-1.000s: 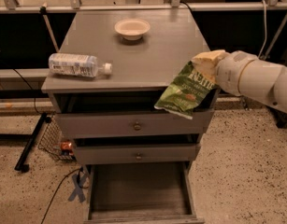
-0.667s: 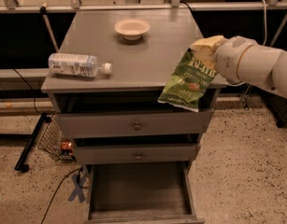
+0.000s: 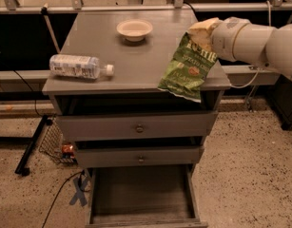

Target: Pick green jalapeno chip bag from bottom drawer and place on counter

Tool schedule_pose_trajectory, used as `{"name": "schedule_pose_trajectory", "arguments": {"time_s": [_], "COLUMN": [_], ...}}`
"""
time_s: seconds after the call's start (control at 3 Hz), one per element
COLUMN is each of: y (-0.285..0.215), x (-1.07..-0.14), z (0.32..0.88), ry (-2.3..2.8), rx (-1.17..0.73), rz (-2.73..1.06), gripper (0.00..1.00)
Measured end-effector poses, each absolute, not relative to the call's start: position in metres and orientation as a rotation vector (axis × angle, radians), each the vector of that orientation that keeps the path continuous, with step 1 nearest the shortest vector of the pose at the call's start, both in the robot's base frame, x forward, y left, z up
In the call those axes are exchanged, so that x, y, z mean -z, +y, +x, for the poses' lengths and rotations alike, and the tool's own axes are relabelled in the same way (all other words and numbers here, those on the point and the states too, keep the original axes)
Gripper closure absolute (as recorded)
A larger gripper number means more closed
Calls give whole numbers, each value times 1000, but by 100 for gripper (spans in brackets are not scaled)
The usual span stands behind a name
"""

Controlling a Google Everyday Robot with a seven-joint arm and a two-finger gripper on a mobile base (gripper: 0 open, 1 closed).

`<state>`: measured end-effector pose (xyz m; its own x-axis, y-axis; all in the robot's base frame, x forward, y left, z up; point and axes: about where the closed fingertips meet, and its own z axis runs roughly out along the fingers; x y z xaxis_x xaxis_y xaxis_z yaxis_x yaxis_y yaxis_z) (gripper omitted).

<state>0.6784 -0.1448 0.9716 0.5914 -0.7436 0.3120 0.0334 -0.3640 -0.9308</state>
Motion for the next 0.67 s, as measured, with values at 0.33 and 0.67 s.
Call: {"name": "schedule_pose_trajectory", "arguments": {"time_s": [0.33,0.67], "y": [-132,-121], "x": [-966,-956], "z": [703,719], "ry": [556,547], "rx": [886,849], "rz": [-1786,-1810], "gripper": [100,100]}}
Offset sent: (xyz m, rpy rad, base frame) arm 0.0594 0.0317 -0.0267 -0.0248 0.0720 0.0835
